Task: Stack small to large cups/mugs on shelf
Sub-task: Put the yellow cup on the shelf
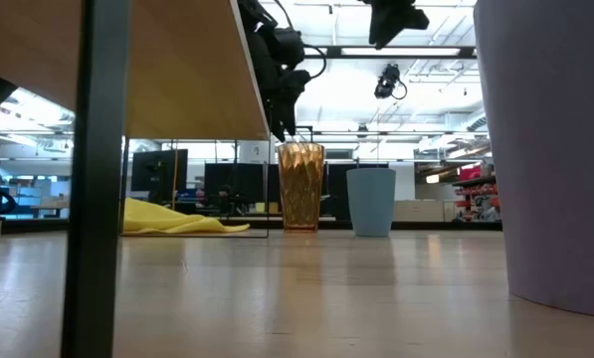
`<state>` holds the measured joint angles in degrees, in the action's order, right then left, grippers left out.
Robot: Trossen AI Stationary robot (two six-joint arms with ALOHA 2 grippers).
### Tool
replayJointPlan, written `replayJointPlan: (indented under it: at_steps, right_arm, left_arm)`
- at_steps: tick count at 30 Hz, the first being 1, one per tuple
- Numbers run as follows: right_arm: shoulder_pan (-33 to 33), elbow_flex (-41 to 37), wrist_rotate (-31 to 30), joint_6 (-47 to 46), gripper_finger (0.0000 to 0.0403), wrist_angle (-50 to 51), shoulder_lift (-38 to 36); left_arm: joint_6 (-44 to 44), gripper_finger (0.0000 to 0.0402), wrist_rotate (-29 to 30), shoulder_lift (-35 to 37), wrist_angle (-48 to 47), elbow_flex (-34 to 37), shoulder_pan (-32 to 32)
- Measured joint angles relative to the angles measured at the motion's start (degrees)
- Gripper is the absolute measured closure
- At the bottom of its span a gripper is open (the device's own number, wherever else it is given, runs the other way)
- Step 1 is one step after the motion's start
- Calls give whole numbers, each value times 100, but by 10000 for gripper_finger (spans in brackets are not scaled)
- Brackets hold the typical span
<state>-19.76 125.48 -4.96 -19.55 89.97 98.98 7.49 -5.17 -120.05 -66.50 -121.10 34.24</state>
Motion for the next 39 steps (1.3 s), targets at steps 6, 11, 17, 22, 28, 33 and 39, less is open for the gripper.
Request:
replayJointPlan:
  at_steps: [6, 11, 17, 22, 28, 33, 39]
  right_arm:
    - [250, -436, -19, -46, 298, -57, -3]
    - [400, -659, -19, -47, 298, -49, -4]
    - [615, -676, -17, -120, 298, -30, -109]
    - [789, -676, -22, -165, 298, -32, -297]
    - [950, -676, -274, -272, 298, -44, -504]
    - [956, -674, -278, -299, 298, -45, -579]
    - [956, -675, -281, -287, 298, -55, -586]
  left_arm:
    - [538, 246, 247, -6, -128, 0, 9]
    - [868, 243, 242, -6, -353, 0, -11]
    - [1121, 241, 238, -6, -379, 0, -73]
    - [1265, 241, 44, -211, -414, -7, -141]
    - [1295, 241, 188, -404, -406, 2, -211]
    - [1296, 247, 201, -391, -413, 0, -190]
    - [1300, 277, 203, -391, -423, 0, -190]
